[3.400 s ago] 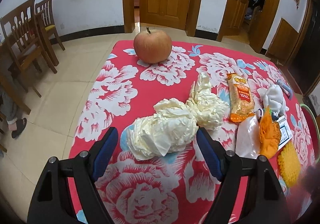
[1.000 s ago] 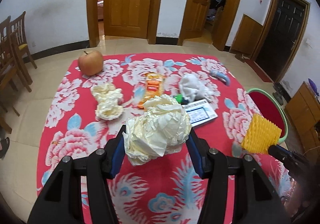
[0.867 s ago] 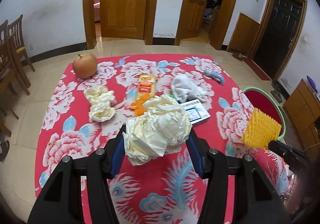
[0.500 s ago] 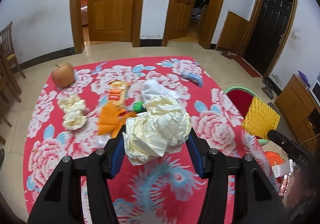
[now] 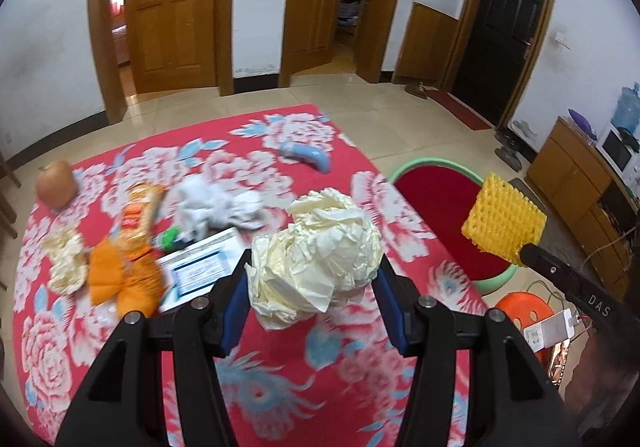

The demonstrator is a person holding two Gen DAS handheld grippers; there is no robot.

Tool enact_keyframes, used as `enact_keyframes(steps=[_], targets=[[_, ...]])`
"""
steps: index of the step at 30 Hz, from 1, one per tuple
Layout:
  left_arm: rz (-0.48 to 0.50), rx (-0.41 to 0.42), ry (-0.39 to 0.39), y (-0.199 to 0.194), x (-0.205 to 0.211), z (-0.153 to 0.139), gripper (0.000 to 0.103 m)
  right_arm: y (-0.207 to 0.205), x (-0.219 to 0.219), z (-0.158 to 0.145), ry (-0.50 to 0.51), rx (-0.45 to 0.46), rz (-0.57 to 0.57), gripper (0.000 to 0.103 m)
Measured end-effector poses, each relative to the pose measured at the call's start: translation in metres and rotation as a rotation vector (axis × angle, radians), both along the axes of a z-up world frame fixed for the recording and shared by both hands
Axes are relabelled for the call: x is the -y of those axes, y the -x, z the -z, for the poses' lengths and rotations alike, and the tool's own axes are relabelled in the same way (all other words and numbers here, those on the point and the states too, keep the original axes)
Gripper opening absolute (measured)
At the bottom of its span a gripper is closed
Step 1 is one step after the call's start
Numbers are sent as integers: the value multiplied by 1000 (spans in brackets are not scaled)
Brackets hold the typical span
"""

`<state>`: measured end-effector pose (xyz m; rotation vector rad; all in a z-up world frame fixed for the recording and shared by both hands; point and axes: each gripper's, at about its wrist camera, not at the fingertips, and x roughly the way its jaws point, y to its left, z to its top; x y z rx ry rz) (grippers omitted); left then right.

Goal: Collect trash
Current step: 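Carry both items over the red bin and open both grippers to drop them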

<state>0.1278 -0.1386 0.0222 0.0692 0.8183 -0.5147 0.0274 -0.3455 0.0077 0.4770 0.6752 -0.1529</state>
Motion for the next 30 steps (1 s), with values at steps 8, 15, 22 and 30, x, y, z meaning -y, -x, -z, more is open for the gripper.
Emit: enact_keyframes(steps=[8, 15, 22, 30], targets=[[78, 2, -3, -7, 50, 1, 57, 1, 33, 9, -21, -14, 81, 11], [133, 3, -1, -12, 85, 5, 57, -4, 55, 27, -36, -64, 136, 11], [164, -24, -15, -15, 107, 22, 57, -11, 68, 42, -51, -105, 163, 14], [181, -55, -23, -20, 120, 35, 57, -12, 73, 43, -53, -109, 175, 25]])
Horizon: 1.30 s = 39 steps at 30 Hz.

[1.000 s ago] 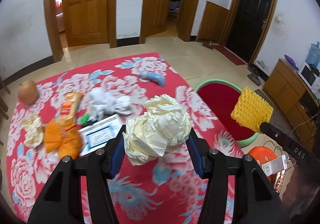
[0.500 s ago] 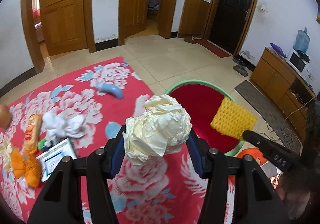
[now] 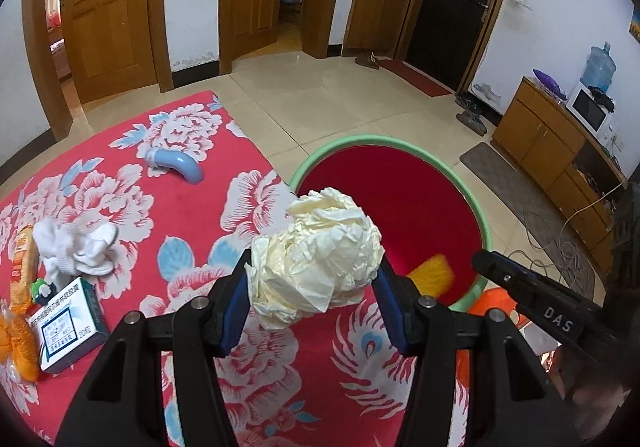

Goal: Collect trash
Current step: 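Carry both items over the red bin and open both grippers to drop them, then move both open tools back over the table toward the remaining items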

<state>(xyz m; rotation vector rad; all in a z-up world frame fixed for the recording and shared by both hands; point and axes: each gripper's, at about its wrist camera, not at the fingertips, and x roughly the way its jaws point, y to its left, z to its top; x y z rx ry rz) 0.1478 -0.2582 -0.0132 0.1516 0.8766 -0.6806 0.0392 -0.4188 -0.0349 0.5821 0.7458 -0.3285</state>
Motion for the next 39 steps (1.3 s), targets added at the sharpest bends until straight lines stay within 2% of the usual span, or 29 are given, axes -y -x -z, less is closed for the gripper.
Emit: enact_keyframes(steps=[13, 16, 18, 19, 31, 39], targets=[[50, -5, -17, -6, 38, 8, 57, 19, 8, -18, 17, 51, 49, 36], [63, 2, -12, -5, 44, 10, 63, 22, 11, -18, 12, 55, 58, 36], [63, 8, -2, -3, 46, 9, 74, 23, 13, -18, 14, 52, 61, 36], [58, 14, 2, -2, 45, 8, 75, 23, 13, -18, 13, 52, 63, 37], [-29, -5, 33, -1, 20, -4, 76, 31, 9, -25, 0, 84, 62, 40], [-121, 6, 48, 10, -19, -19, 76, 36, -12, -35, 3, 118, 19, 50]])
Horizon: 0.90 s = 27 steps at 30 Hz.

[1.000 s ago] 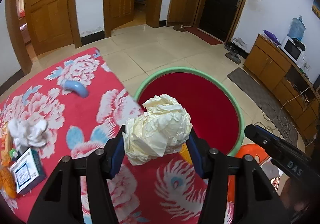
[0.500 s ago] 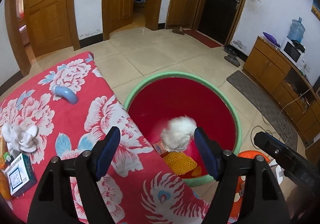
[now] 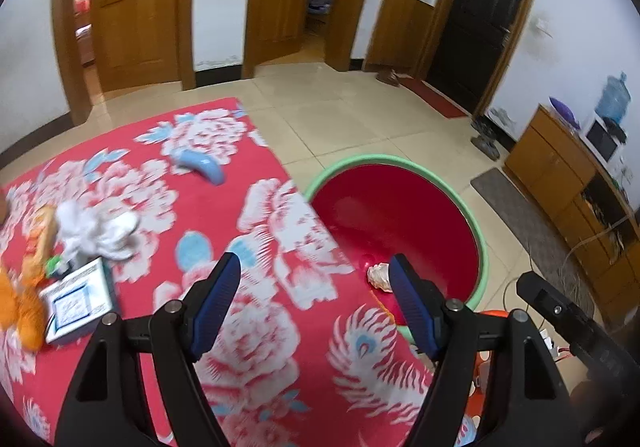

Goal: Collect trash
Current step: 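Move both open tools back over the table toward the remaining items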

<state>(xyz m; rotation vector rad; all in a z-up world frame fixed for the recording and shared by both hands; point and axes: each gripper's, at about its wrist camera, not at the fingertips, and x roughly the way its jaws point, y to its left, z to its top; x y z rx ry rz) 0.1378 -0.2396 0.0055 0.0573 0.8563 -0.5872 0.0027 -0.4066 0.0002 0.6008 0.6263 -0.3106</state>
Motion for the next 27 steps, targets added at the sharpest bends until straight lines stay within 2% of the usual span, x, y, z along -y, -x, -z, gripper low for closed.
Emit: enact_keyframes(steps=[16, 27], targets=[[-106, 49, -20, 20, -73, -22, 76, 5, -59, -15, 37, 14, -130, 53], [-195, 74, -20, 18, -132, -31, 76, -4, -91, -12, 38, -17, -199, 55]])
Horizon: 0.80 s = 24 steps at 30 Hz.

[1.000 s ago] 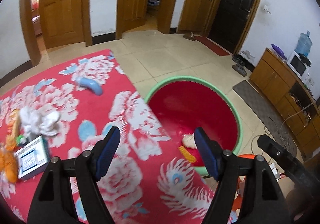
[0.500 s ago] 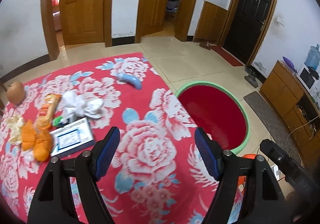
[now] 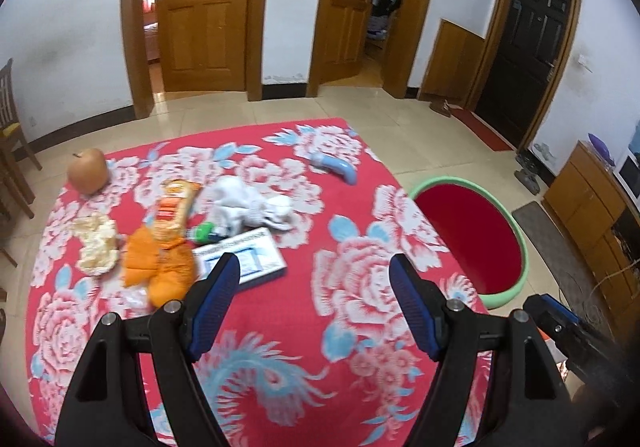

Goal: Collect trash
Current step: 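Move both open tools back over the table toward the remaining items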

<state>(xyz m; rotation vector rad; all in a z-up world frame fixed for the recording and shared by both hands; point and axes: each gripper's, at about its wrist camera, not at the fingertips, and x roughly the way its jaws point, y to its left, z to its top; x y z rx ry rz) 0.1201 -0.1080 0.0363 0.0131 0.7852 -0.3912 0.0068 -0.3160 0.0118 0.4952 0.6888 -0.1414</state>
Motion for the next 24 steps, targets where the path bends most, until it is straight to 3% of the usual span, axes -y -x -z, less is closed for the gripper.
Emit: enact_keyframes(steps=[11, 24], targets=[[-106, 36, -37, -15, -61, -3, 77, -11, -27, -4, 45, -15, -40, 55], [-224, -41, -44, -40, -118, 25, 77, -33, -53, 10, 48, -60, -90, 55]])
